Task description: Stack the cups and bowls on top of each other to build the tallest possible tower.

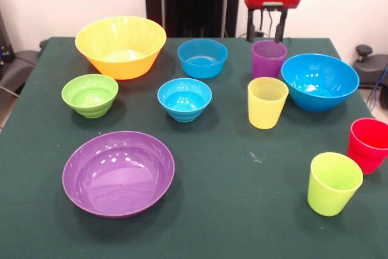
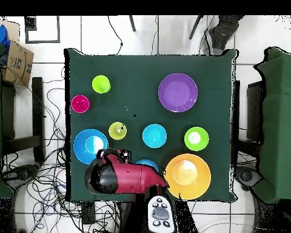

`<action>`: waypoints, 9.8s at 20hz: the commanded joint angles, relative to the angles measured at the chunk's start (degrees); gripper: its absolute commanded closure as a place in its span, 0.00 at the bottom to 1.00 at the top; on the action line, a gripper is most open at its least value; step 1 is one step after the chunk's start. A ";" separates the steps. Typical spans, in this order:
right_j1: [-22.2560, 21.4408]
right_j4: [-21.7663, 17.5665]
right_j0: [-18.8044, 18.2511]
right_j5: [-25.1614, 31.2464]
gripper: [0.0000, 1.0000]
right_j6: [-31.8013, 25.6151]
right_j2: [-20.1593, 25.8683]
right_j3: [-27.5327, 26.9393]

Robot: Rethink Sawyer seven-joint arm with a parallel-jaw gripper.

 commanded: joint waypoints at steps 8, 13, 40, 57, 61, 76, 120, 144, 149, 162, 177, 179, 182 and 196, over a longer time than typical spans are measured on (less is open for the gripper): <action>-0.68 -1.13 -0.37 5.14 0.00 6.46 3.55 2.46; -0.97 -0.35 -0.19 4.91 0.00 7.32 3.87 2.47; 0.88 1.68 6.37 5.95 0.00 11.19 -3.68 -1.94; 0.89 1.33 5.87 8.03 0.00 10.62 -4.49 -1.93; 3.03 1.22 6.21 5.74 0.00 11.16 -5.17 -2.23; 10.05 1.13 7.49 -2.56 0.00 13.78 -4.14 -1.70; 16.75 2.09 11.40 -6.15 0.00 18.52 -3.01 -5.56; 16.63 0.48 12.99 -6.43 0.00 21.18 -4.57 -5.93; 17.21 -0.46 14.03 -6.58 1.00 20.39 -5.98 -6.64; 20.22 -3.36 9.50 -11.61 1.00 19.52 -4.28 -4.88; 13.45 -2.76 4.37 -1.98 1.00 17.97 3.43 -0.53; 14.16 -2.80 4.19 -2.21 1.00 17.83 3.62 -0.96; 14.13 -2.89 3.85 -1.92 1.00 17.65 3.95 -0.90; 10.80 -2.40 2.19 2.68 1.00 17.02 6.37 1.14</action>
